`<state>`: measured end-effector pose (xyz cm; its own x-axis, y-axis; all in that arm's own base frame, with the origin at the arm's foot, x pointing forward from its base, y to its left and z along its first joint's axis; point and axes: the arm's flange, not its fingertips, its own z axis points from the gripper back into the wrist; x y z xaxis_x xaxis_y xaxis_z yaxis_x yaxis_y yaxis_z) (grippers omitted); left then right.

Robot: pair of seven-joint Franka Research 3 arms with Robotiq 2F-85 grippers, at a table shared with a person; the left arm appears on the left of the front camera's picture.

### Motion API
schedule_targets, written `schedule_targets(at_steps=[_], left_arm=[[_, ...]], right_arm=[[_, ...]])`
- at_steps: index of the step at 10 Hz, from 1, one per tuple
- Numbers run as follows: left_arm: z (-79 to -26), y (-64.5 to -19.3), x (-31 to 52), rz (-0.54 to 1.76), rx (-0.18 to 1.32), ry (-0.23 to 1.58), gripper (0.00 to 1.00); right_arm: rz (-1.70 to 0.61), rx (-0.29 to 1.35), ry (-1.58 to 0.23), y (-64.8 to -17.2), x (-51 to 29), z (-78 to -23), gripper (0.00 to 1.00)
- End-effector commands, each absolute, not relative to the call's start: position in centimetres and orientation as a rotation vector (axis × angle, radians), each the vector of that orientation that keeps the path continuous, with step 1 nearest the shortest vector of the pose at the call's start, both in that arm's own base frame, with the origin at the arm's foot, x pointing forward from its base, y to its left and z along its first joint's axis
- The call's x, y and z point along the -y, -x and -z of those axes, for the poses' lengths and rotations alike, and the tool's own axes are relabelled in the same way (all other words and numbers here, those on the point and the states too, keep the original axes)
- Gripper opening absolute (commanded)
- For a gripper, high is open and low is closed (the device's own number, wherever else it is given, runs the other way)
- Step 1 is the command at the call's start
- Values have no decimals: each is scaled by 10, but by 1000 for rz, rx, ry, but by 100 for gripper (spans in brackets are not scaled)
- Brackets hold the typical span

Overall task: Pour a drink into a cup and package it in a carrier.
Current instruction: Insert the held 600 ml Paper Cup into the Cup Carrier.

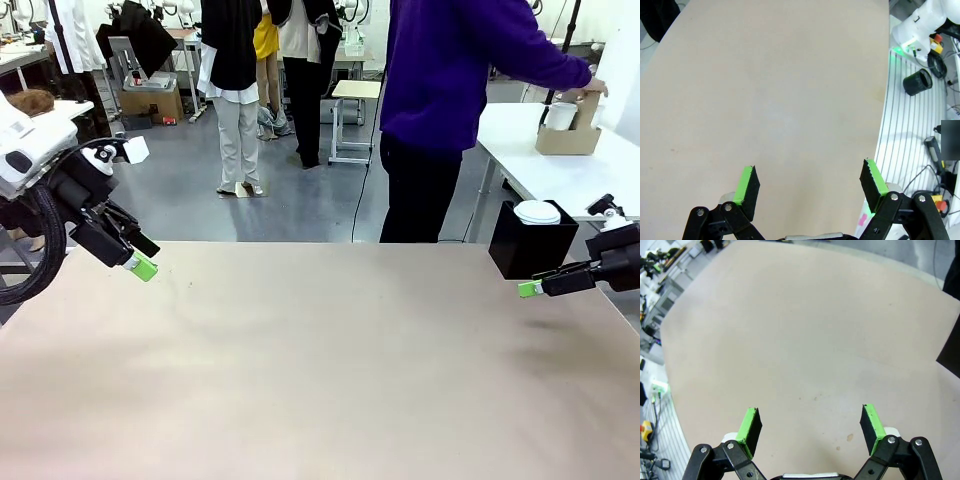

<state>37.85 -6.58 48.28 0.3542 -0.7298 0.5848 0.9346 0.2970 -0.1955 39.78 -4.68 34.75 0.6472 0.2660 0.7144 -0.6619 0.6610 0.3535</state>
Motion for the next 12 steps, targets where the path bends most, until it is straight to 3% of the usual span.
schedule_targets(at_steps=[1,12], left_arm=[[-483,-379,67,1139,434,578,100],[-483,-379,67,1139,434,578,100]], right_arm=[[-587,683,-656,-397,48,-349,100],[-587,683,-656,-397,48,-349,100]])
